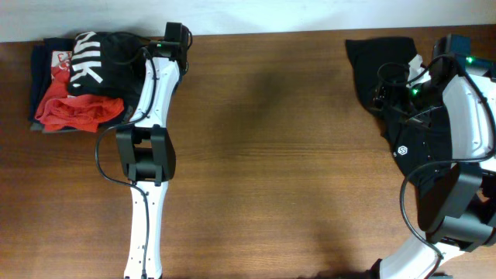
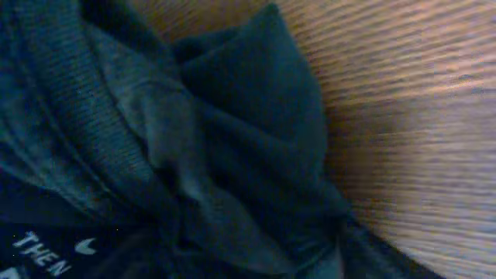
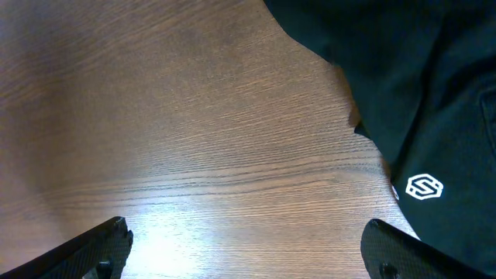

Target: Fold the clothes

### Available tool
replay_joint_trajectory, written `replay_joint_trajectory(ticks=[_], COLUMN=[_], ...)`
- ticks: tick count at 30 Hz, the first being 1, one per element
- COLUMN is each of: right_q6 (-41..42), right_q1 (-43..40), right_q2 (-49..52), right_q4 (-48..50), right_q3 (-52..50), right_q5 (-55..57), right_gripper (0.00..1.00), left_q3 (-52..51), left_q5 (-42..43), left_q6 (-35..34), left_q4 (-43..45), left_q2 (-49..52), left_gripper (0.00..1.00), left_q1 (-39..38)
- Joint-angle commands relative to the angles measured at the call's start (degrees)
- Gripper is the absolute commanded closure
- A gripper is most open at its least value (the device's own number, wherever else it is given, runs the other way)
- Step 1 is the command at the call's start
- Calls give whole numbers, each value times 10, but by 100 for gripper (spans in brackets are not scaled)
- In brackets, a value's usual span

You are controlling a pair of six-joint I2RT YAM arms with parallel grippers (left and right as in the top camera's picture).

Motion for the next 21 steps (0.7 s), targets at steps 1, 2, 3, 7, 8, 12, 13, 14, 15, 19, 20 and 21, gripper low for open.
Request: replay_joint_trajectory(ticks=[1,2,3,7,8,12,13,14,15,19,20,21], right_q6=[1,1,1,0,0,0,0,0,0,0,0,0], right_q1=[2,2,2,2,2,2,2,2,2,2,2,2], right_q2=[3,3,3,3,3,3,3,3,3,3,3,3], right_q4=[-2,-2,-2,-5,-6,-7,-7,-7,-7,-7,-7,-7], right_q3=[9,9,9,9,9,9,9,9,9,9,9,9], right_q5=[-8,-8,-8,-8,-7,-7,-7,-7,-7,-7,-7,-7], right_gripper=[1,1,1,1,1,1,1,1,1,1,1,1], left_q3=[-5,-5,-5,-5,-5,-5,-5,-5,-5,-5,-5,-5], left_q5=[22,22,22,31,33,34,37,43,50,54,54,54], left_q6=[-6,-6,-8,-10,-13,-25,-25,-25,-25,-25,-25,-24], left_q4=[0,0,1,1,1,1,1,1,1,2,4,8], left_q2=[14,14,14,15,15,16,16,16,16,16,16,16], left_gripper=[19,19,19,20,21,32,34,38,39,48,51,57], left_q1=[-5,-7,-8,-6,-4,4,6,7,9,9,9,10])
